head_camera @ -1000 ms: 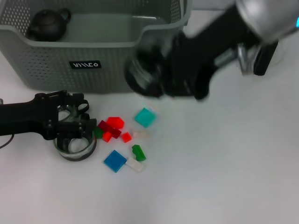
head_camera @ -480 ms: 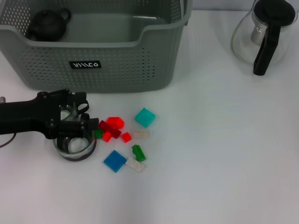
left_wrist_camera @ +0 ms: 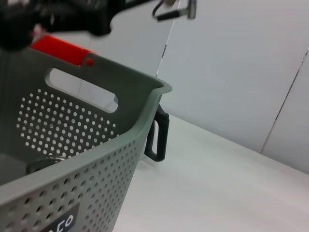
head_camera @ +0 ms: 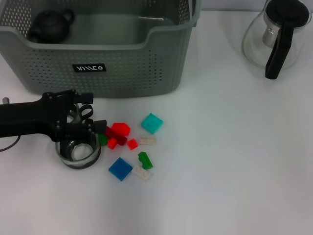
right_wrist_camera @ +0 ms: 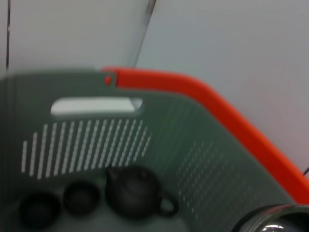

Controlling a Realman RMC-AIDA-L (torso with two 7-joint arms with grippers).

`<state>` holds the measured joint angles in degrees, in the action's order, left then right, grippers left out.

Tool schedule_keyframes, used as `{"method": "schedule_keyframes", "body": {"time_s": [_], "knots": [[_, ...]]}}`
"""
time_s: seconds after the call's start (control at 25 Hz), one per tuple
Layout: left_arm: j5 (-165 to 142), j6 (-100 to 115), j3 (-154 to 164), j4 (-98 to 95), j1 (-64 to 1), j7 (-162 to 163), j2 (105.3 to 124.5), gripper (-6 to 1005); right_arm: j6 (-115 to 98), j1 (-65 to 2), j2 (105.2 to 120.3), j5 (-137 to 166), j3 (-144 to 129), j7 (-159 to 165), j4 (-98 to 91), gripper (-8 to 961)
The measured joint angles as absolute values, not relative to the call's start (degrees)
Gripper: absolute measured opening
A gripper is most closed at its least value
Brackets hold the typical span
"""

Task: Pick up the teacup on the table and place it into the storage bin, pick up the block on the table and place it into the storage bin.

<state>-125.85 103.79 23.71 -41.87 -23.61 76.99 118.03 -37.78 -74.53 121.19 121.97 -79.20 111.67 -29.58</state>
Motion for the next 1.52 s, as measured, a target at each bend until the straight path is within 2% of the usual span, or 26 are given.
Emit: {"method": "schedule_keyframes", "body": {"time_s": [0.28, 1.28, 1.52], "knots": [[-125.8, 103.8, 23.6, -41.5, -24.1, 77.0, 117.92, 940, -32.6, -73.6, 121.32, 116.4, -90.3, 112.1, -27.1, 51], [-125.7, 103.3, 23.7, -41.4, -23.9, 77.0, 118.04, 940, -31.8, -71.8, 121.21, 115.6, -92.3, 112.6, -25.3, 51], [-125.8, 103.3, 23.7, -41.4, -23.8, 77.0, 118.04, 940, -32.4, -71.7, 121.18, 115.6, -92.3, 112.8, -25.4, 77]]}}
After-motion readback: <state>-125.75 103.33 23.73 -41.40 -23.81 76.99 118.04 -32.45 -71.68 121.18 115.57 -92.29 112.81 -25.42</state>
